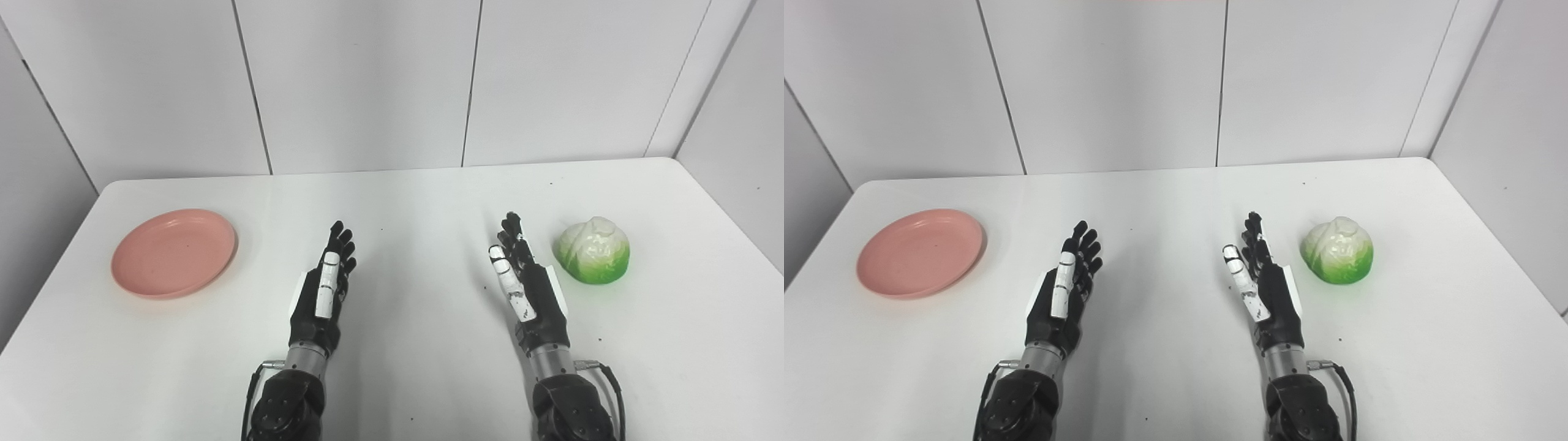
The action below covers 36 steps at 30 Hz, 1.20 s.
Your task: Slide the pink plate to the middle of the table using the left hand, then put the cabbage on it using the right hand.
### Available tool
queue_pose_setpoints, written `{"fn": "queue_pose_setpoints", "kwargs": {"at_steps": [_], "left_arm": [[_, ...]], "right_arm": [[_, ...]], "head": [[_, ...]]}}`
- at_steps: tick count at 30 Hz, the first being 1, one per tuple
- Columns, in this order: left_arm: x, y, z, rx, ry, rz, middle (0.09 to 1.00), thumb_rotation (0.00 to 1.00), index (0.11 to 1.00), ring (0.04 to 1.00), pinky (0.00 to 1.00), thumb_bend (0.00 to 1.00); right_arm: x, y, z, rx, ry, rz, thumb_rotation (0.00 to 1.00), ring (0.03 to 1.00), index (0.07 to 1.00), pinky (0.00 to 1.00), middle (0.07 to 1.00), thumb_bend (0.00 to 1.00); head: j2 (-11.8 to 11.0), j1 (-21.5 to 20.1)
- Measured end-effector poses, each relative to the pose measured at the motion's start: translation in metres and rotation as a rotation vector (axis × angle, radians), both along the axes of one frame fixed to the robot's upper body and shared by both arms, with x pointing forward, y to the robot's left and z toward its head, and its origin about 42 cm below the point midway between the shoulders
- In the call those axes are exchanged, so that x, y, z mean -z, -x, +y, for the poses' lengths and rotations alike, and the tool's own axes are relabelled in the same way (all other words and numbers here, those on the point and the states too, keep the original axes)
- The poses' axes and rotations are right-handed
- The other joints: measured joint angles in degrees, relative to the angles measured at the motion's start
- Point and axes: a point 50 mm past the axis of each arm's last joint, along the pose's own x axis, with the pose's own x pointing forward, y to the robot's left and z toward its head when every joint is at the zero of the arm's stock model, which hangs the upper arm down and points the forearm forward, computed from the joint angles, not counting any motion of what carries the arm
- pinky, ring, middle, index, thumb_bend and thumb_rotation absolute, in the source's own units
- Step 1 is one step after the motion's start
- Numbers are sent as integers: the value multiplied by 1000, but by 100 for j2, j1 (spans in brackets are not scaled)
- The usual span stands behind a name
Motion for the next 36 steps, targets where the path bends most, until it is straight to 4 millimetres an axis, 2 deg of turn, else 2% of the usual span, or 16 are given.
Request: {"fn": "queue_pose_setpoints", "kwargs": {"at_steps": [31, 32, 34, 36], "left_arm": [[-1, 0, 0, -2, 3, -18, 1000, 993, 998, 1000, 1000, 667], [-1, 0, 0, -4, 5, -20, 1000, 990, 995, 1000, 1000, 668], [-1, 0, 0, -8, 8, -19, 1000, 985, 992, 1000, 1000, 667], [-1, 0, 1, -14, 21, -18, 992, 987, 989, 1000, 1000, 668]], "right_arm": [[0, 1, 0, 1, 0, -2, 766, 1000, 1000, 1000, 1000, 643], [0, 1, 0, 1, -1, -2, 767, 1000, 1000, 1000, 1000, 650], [0, 1, 0, 1, 0, -1, 769, 1000, 1000, 1000, 1000, 643], [0, 1, 0, 2, -2, -1, 767, 1000, 1000, 1000, 1000, 639]], "head": [[9, 0], [-26, 131], [-26, 132], [-175, 604]]}}
